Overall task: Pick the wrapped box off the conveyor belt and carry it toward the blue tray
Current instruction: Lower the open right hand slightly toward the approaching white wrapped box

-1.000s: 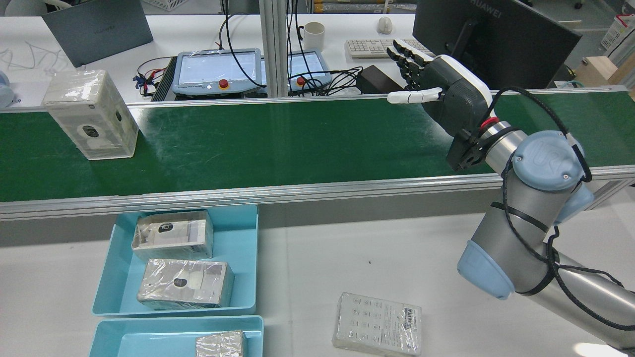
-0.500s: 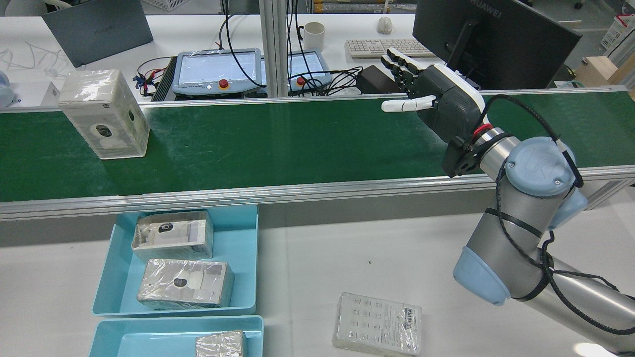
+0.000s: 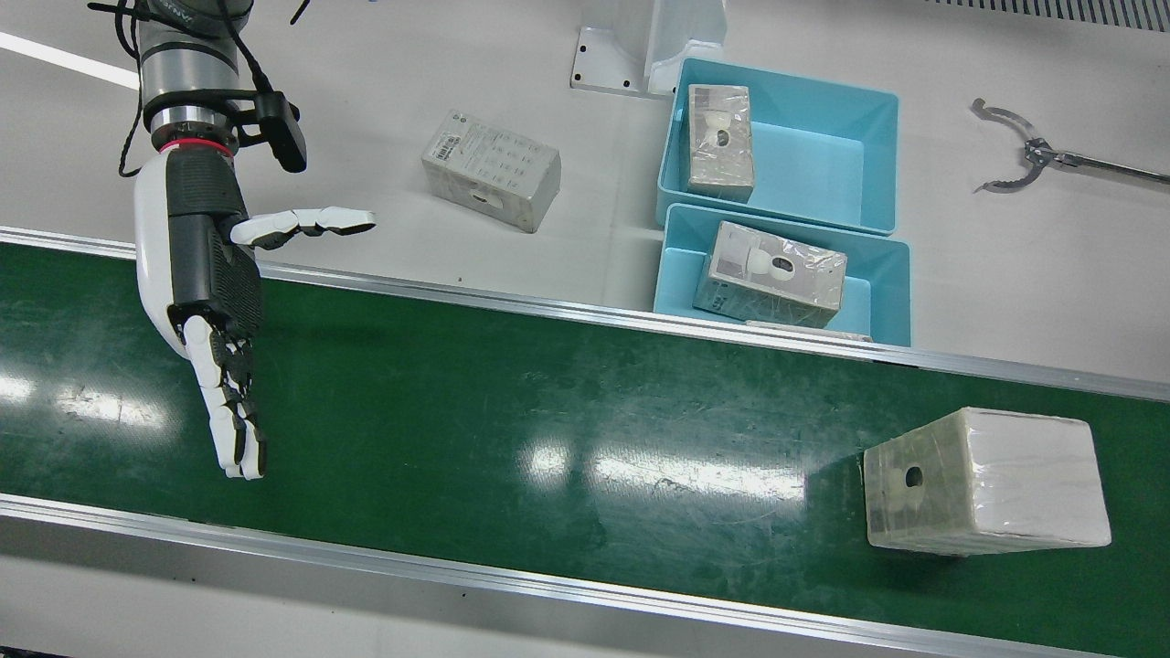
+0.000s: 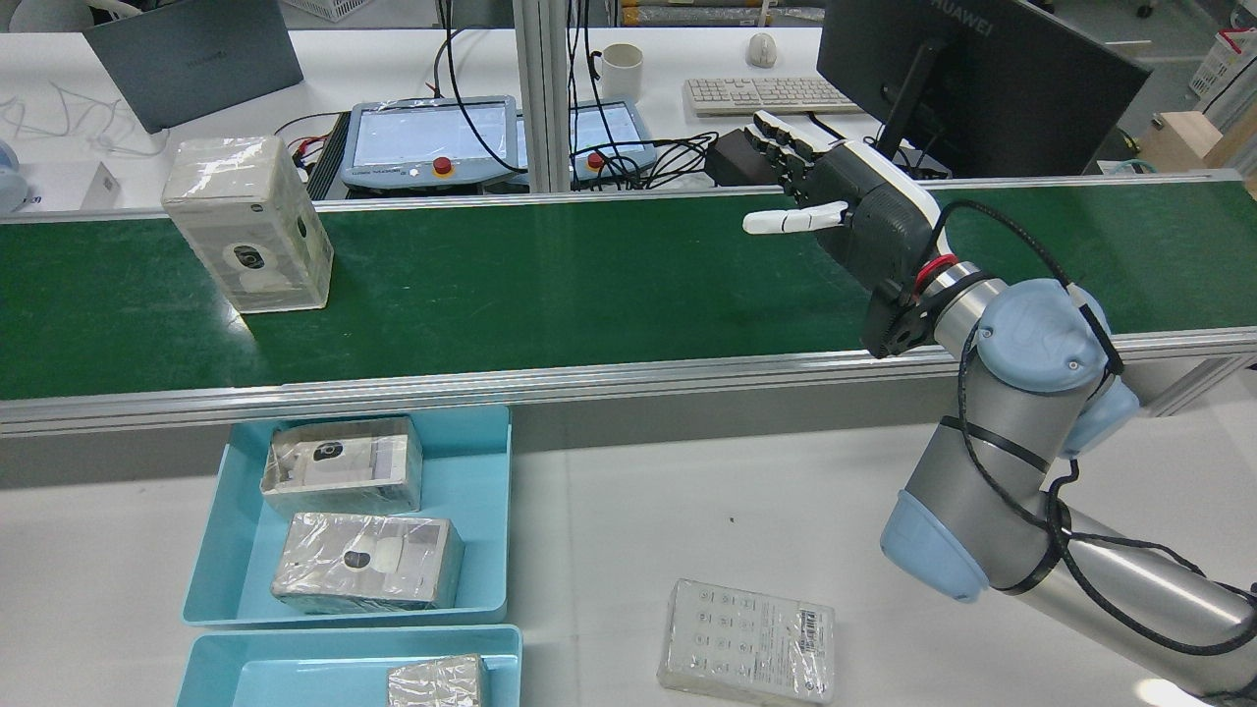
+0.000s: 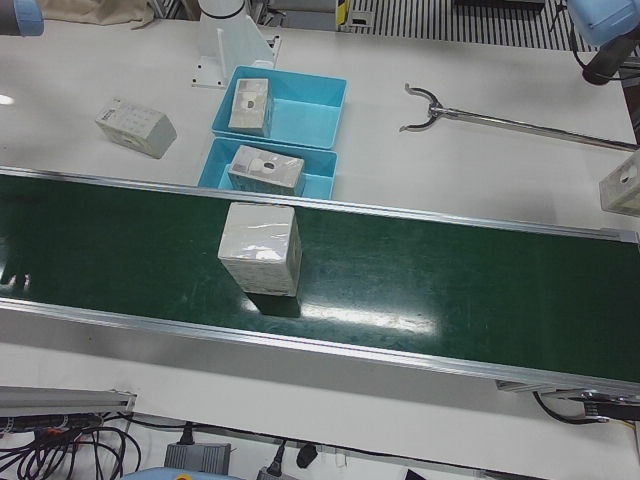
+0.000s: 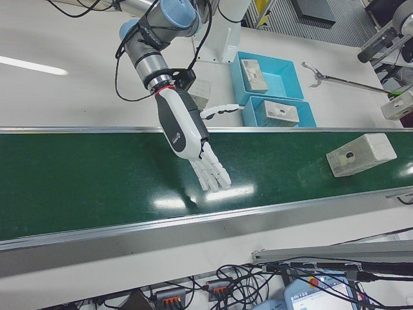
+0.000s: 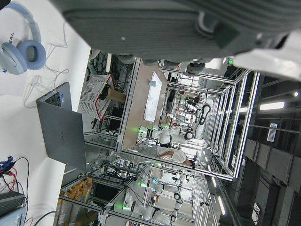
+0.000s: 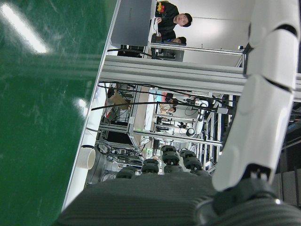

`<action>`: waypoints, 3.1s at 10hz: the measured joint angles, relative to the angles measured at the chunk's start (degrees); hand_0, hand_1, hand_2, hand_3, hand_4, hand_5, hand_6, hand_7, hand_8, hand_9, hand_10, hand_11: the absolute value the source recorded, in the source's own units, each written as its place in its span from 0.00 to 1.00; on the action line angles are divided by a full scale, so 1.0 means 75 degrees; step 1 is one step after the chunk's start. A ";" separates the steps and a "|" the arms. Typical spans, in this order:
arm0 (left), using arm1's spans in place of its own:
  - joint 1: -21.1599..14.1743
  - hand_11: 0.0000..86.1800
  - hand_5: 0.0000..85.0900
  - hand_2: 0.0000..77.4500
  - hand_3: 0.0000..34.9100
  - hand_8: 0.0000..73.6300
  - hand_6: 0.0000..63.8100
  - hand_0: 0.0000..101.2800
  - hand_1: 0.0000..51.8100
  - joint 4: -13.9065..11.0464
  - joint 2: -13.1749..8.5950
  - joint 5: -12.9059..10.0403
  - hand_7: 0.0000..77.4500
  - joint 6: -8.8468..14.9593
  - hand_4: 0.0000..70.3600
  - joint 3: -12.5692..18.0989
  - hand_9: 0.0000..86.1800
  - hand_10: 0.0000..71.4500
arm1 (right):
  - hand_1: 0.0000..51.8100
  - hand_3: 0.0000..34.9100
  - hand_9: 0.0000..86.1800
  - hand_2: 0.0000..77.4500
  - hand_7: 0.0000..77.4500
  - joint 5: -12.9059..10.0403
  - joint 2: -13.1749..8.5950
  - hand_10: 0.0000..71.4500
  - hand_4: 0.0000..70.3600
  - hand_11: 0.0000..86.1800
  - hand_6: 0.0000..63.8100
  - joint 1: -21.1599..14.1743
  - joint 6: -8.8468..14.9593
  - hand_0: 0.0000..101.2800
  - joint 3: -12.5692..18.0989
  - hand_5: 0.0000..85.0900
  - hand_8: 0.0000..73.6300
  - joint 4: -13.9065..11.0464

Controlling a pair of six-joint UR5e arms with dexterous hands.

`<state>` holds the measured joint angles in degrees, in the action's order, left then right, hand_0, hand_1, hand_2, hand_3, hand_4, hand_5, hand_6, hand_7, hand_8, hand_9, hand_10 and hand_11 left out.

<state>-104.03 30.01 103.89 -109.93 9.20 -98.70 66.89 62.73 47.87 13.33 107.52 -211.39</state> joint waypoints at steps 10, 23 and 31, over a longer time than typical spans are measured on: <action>0.0000 0.00 0.01 0.01 0.00 0.00 0.00 0.00 0.00 0.0000 0.0000 0.0000 0.00 0.0000 0.00 0.0000 0.00 0.00 | 0.21 0.00 0.03 0.15 0.01 -0.0044 -0.0320 0.00 0.05 0.02 0.00 -0.0019 0.0022 0.42 -0.0473 0.03 0.03 0.0538; 0.0000 0.00 0.01 0.01 0.00 0.00 0.00 0.00 0.00 0.0000 0.0000 0.0000 0.00 0.0000 0.00 0.0000 0.00 0.00 | 0.29 0.00 0.04 0.19 0.01 -0.0071 -0.0334 0.02 0.05 0.04 0.00 -0.0023 0.0074 0.46 -0.0617 0.01 0.04 0.0704; 0.0000 0.00 0.01 0.01 0.00 0.00 0.00 0.00 0.00 0.0000 0.0000 0.0000 0.00 0.0000 0.00 0.0000 0.00 0.00 | 0.29 0.00 0.04 0.20 0.01 -0.0074 -0.0438 0.02 0.05 0.04 0.00 -0.0030 0.0074 0.46 -0.0747 0.01 0.04 0.0704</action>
<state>-104.02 30.01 103.89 -109.93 9.20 -98.70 66.33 59.44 47.64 13.89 101.91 -206.10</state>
